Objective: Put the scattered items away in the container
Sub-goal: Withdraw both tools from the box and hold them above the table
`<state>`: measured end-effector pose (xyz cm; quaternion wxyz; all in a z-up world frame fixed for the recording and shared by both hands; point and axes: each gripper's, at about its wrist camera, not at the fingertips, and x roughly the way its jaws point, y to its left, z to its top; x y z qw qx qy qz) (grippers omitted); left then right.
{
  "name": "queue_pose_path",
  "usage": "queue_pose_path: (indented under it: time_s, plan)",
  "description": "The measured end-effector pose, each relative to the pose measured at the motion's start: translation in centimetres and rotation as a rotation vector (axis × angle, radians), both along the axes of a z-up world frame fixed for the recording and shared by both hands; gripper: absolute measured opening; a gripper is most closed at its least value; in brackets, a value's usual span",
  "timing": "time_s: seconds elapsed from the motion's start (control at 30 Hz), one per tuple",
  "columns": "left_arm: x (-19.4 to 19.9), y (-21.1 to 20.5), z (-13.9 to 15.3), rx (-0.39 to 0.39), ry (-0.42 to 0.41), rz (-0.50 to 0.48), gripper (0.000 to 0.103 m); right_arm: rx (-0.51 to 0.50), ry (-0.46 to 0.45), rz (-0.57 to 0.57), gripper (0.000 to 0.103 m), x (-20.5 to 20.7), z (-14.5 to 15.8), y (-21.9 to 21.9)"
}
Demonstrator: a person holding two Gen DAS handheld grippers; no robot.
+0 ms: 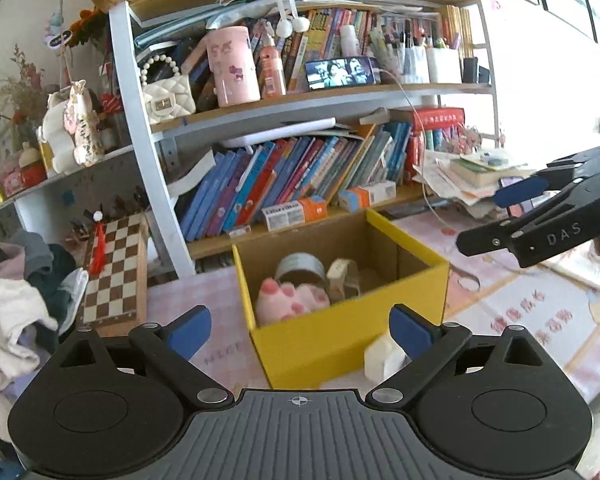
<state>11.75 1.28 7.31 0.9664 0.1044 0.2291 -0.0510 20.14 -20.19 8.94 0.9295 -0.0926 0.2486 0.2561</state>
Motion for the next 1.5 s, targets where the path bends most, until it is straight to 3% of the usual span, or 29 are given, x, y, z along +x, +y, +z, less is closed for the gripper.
queue_pose_path:
  time_s: [0.2,0.57,1.1,1.23,1.33,1.4,1.5]
  plan:
    - [-2.9,0.1,-2.4,-0.016,0.034,0.032,0.098,-0.046,0.009,-0.078,0.087,-4.6,-3.3,0.0]
    - [-7.2,-0.7,-5.9,-0.045,0.069,0.077,0.098,-0.045,0.133,-0.213,0.088,-10.7,-9.6,0.3]
    - [-8.8,-0.9,-6.5,-0.066,0.058,0.115,0.098,-0.086,0.100,-0.169,0.085,-12.8,-9.1,2.0]
    - [-8.6,-0.8,-6.7,-0.084,0.087,0.110,0.098,-0.085,0.107,-0.158,0.085,-12.4,-9.1,2.0]
    - [-8.3,-0.9,-6.9,-0.090,0.106,0.098,0.098,-0.086,0.119,-0.152,0.075,-12.3,-9.3,2.0]
    - [-8.3,-1.1,-7.0,-0.093,0.117,0.083,0.098,-0.088,0.128,-0.151,0.061,-12.2,-9.5,1.9]
    - [-8.2,-1.4,-7.4,-0.090,0.134,0.073,0.098,-0.091,0.142,-0.149,0.050,-12.0,-9.7,1.9]
